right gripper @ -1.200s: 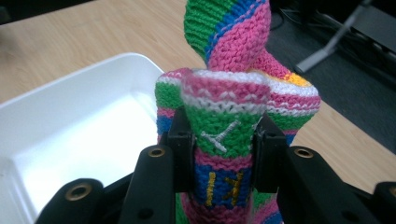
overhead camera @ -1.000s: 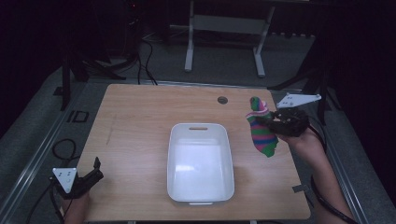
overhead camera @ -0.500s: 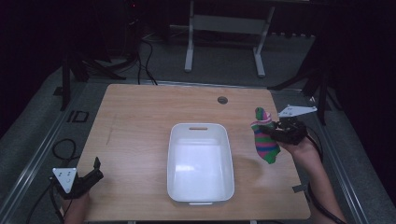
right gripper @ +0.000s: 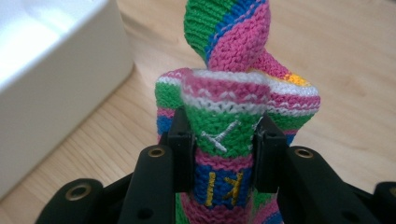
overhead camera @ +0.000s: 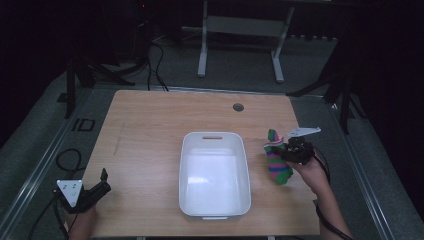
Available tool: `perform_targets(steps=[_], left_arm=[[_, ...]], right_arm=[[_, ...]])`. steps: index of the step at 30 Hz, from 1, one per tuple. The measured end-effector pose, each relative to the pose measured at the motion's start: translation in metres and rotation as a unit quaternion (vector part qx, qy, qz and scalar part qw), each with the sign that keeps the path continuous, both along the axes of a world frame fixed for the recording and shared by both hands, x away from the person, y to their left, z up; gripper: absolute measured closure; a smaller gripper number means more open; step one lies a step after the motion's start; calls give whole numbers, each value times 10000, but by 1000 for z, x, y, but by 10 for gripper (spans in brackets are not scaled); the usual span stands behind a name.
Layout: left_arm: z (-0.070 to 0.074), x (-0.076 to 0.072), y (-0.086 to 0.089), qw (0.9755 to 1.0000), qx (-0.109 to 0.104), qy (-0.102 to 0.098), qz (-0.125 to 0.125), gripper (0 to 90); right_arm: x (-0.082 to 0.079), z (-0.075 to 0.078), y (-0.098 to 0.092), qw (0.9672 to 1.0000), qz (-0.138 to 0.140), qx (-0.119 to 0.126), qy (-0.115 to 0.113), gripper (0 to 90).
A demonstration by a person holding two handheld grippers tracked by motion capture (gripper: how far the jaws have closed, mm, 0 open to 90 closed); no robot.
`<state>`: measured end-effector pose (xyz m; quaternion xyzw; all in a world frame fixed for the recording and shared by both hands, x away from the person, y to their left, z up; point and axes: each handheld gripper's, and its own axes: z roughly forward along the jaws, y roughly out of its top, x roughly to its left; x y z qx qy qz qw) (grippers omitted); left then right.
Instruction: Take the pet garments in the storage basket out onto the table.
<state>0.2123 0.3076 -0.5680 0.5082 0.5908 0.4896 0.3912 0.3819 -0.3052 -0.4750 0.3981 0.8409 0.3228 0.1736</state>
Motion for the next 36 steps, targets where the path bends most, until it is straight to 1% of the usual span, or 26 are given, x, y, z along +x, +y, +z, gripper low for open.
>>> perform_targets(steps=[4,5,7,8,11,12,14,16,17,18,20,21,23,24,25,26,28,29,30,31,32,33,34,35,36], left_arm=[[0,0,0,10000,-2,7,4,20],[0,0,0,10000,-3,9,2,20],[0,0,0,10000,-5,10,-1,20],[0,0,0,10000,-3,11,0,20],[0,0,0,10000,-3,9,3,20],[0,0,0,10000,-3,9,3,20],[0,0,0,10000,-1,-1,1,20],[0,0,0,10000,2,-5,0,20],[0,0,0,10000,-2,-3,1,20],[0,0,0,10000,-2,-3,1,20],[0,0,0,10000,0,5,-3,20],[0,0,0,10000,0,5,-3,20],[0,0,0,10000,-5,7,-4,20],[0,0,0,10000,-5,7,-4,20],[0,0,0,10000,-5,7,-4,20],[0,0,0,10000,-1,1,2,20],[0,0,0,10000,-6,7,0,20],[0,0,0,10000,-9,6,2,20],[0,0,0,10000,-9,6,2,20],[0,0,0,10000,-9,9,1,20],[0,0,0,10000,-11,10,0,20],[0,0,0,10000,-11,11,2,20],[0,0,0,10000,-7,11,6,20],[0,0,0,10000,-9,10,6,20],[0,0,0,10000,-9,10,6,20]], right_arm=[[3,-19,5,9999,-32,9,150,668],[5,-28,8,9997,-28,-9,236,667],[5,-28,8,9997,-28,-9,236,667],[8,-40,13,9994,-55,-6,341,666],[11,-50,17,9991,-96,-5,402,662],[11,-50,17,9991,-96,-5,402,662],[13,-58,22,9989,-181,-31,432,655],[13,-61,23,9987,-244,14,440,640],[13,-61,23,9986,-282,49,450,618],[13,-61,23,9986,-282,49,450,618],[13,-58,24,9985,-277,18,469,504],[12,-55,25,9987,-261,46,446,459],[10,-48,24,9989,-234,141,392,410],[10,-48,24,9989,-234,141,392,410],[9,-44,24,9989,-242,182,351,410],[7,-36,21,9989,-232,298,285,345],[5,-30,18,9987,-275,385,178,302],[3,-27,16,9985,-281,442,161,277],[3,-27,16,9985,-281,442,161,277],[-2,-21,10,9982,-276,529,64,229],[-3,-19,8,9980,-267,577,61,200],[-6,-18,5,9978,-240,616,70,133],[-9,-17,2,9979,-149,623,35,109],[-12,-16,-1,9980,-141,617,-28,128],[-12,-16,-1,9980,-141,617,-28,128]])
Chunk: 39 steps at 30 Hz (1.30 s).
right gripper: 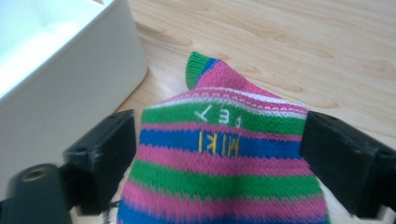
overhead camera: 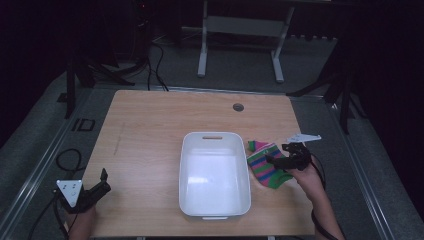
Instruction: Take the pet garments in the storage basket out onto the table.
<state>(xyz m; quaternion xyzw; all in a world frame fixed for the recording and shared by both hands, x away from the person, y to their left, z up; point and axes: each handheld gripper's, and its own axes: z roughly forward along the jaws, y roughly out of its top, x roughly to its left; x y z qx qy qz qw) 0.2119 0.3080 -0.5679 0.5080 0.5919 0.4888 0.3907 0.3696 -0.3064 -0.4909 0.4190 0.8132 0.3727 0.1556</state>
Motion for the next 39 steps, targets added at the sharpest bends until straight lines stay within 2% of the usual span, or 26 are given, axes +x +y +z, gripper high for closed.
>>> perform_targets(steps=[4,7,9,13,17,18,20,22,27,31,35,39], left_arm=[[0,0,0,10000,16,-10,13,20],[0,0,0,10000,14,-12,12,20],[0,0,0,10000,10,-5,13,20],[0,0,0,10000,14,-12,15,20],[0,0,0,10000,16,-11,21,20],[0,0,0,10000,16,-11,21,20],[0,0,-1,10000,18,-14,21,20],[0,0,-1,10000,22,-15,23,20],[0,0,-1,10000,20,-13,25,20],[0,0,-1,10000,23,-14,26,20],[0,0,-1,10000,32,-14,30,20],[0,0,-1,10000,33,-12,29,20]], right_arm=[[-15,2,-18,9997,-88,218,-82,112],[-22,2,-24,9994,-167,227,-178,113],[-33,0,-34,9985,-308,281,-343,112],[-43,-5,-45,9975,-421,315,-462,112],[-60,-15,-59,9951,-595,427,-664,113],[-60,-15,-59,9951,-595,427,-664,113],[-71,-22,-68,9922,-776,519,-824,113],[-76,-26,-73,9916,-825,556,-830,113],[-85,-41,-80,9907,-989,402,-840,113],[-91,-48,-84,9896,-1070,420,-869,113],[-99,-58,-86,9855,-1303,408,-1011,113],[-107,-63,-87,9781,-1608,314,-1280,113]])
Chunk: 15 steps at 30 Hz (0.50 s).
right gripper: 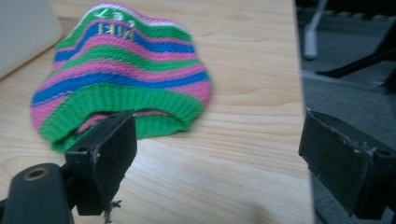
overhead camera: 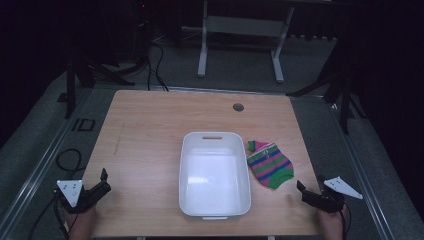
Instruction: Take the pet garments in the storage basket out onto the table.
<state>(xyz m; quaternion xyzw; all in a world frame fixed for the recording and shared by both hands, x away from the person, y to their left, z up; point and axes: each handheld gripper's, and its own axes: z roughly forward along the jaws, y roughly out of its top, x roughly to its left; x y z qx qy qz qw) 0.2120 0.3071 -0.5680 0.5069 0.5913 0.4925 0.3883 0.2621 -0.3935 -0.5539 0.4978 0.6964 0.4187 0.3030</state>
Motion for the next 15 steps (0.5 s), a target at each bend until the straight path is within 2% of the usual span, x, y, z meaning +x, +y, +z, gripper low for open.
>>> perform_targets(steps=[4,9,15], left_arm=[[0,0,0,10000,12,2,2,20],[0,0,0,10000,8,3,6,20],[0,0,0,10000,9,-1,12,20]], right_arm=[[-4,1,-4,9997,-160,90,-170,113],[-9,0,-7,9975,-603,-78,-363,114],[-9,-2,-11,9953,-897,-114,-358,115]])
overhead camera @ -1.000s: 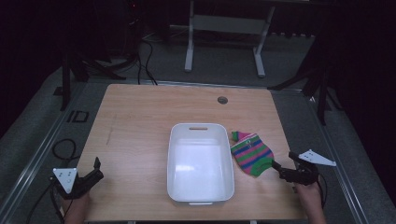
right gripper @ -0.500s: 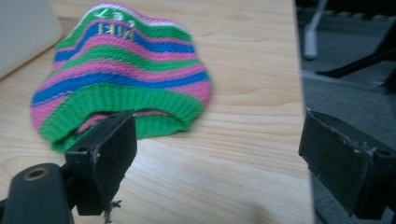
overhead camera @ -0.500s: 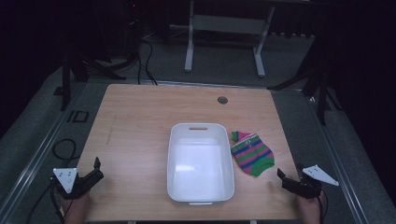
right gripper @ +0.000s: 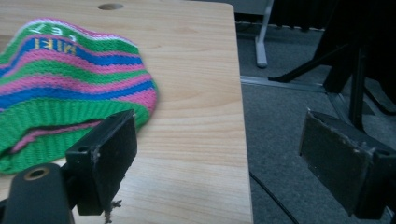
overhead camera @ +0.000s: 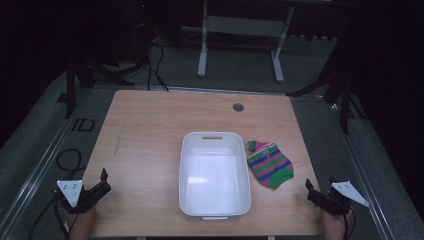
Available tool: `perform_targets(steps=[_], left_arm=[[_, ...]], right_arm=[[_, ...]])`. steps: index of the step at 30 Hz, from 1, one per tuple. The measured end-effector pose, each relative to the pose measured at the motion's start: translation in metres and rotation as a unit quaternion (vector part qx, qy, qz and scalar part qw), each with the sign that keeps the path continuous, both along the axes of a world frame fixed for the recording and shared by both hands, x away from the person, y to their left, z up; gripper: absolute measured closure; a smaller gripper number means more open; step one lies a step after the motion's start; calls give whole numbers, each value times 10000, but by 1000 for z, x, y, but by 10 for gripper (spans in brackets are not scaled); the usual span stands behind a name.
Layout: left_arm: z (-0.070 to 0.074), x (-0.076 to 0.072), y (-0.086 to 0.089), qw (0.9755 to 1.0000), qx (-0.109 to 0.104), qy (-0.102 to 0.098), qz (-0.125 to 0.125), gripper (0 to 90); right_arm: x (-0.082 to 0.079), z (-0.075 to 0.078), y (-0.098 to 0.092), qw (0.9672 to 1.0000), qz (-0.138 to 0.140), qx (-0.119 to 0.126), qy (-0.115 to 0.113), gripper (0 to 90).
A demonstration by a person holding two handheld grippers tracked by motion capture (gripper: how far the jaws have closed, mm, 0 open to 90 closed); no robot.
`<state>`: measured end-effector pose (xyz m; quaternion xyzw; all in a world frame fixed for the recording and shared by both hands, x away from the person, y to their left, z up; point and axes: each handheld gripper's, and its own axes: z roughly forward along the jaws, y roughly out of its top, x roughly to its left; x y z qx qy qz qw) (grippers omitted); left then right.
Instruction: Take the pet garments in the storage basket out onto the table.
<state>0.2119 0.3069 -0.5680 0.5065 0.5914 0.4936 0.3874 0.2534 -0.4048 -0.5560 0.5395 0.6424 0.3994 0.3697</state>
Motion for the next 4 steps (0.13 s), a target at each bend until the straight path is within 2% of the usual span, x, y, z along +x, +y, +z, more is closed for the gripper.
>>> perform_targets(steps=[4], left_arm=[[0,0,0,10000,-19,-3,3,20]], right_arm=[[1,0,2,9999,-52,-112,11,126]])
